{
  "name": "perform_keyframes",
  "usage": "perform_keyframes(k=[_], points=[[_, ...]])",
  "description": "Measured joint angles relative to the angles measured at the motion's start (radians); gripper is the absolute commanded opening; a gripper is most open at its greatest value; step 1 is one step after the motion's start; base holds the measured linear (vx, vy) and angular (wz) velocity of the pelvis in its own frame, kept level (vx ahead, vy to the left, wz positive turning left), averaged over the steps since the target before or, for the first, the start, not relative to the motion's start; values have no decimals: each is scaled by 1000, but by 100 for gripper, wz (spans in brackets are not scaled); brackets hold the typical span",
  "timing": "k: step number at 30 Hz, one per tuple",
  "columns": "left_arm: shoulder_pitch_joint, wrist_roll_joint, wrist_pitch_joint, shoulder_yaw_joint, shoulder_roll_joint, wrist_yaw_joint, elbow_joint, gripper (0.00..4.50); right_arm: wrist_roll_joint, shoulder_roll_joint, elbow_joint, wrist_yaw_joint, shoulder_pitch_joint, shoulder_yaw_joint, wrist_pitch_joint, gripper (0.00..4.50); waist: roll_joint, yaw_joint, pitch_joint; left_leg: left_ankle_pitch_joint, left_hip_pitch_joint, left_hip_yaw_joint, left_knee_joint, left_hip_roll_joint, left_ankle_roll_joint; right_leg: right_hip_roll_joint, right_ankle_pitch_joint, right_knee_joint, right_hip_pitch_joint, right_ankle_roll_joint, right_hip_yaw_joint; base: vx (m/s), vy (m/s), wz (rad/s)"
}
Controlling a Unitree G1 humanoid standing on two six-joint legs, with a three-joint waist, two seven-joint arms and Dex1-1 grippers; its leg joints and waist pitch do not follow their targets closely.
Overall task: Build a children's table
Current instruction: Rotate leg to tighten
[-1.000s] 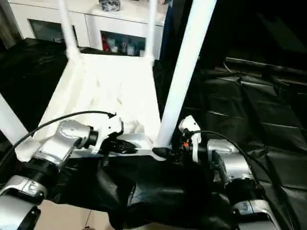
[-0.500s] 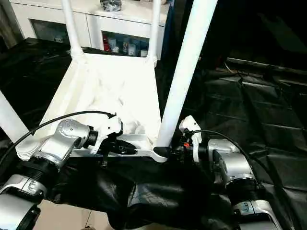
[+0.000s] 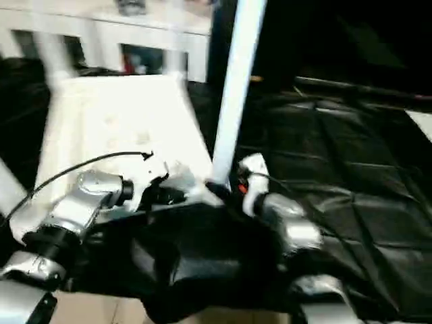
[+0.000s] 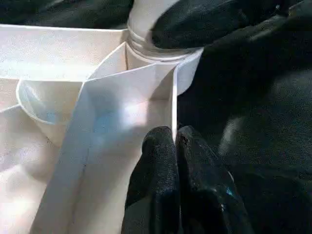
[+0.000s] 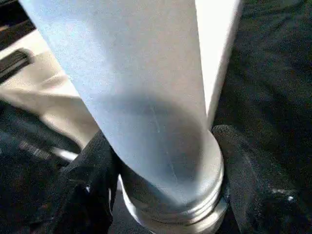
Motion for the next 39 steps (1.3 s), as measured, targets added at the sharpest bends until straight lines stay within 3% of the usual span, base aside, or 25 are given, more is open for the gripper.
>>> perform_keyframes(k=[5,8,15,20,28,32,39], points=[[28,9,64,2,-17,66,-73,0,-19,46,43,-105,-28,-14,-47,265,0,-5,-1,0,0,0,0,0,0,0,0,0,0,0,0,0,0,0],[36,10,88,2,-28,81,-98,0,-30,51,66,-127,-41,-14,-73,337,0,-2,-1,-1,0,0,-1,0,-1,0,3,0,-1,-4,1,0,0,0],[36,14,91,-17,-50,79,-112,0,-69,20,83,-92,-58,11,-103,385,4,15,-1,-1,-3,2,-3,0,-1,0,0,-1,-1,-3,1,0,0,0],[35,4,68,-28,-35,11,-107,0,-54,-71,24,125,-9,43,-107,385,6,31,0,-1,-4,2,-3,0,-1,0,0,-2,-1,-3,1,0,0,0],[1,-26,-22,-57,0,-139,-32,0,-13,-238,-100,452,48,101,20,385,8,58,1,-1,-3,2,-1,0,0,0,0,-1,0,-3,3,0,0,0],[-17,-33,-68,-67,10,-191,15,0,-11,-279,-137,517,53,130,70,354,8,60,1,-1,-3,2,0,0,0,0,0,0,1,-3,3,0,0,0],[-51,-36,-119,-73,16,-228,87,0,-12,-286,-153,533,65,130,87,316,8,61,1,-1,-4,2,1,0,0,-1,0,1,2,-3,3,0,0,0]])
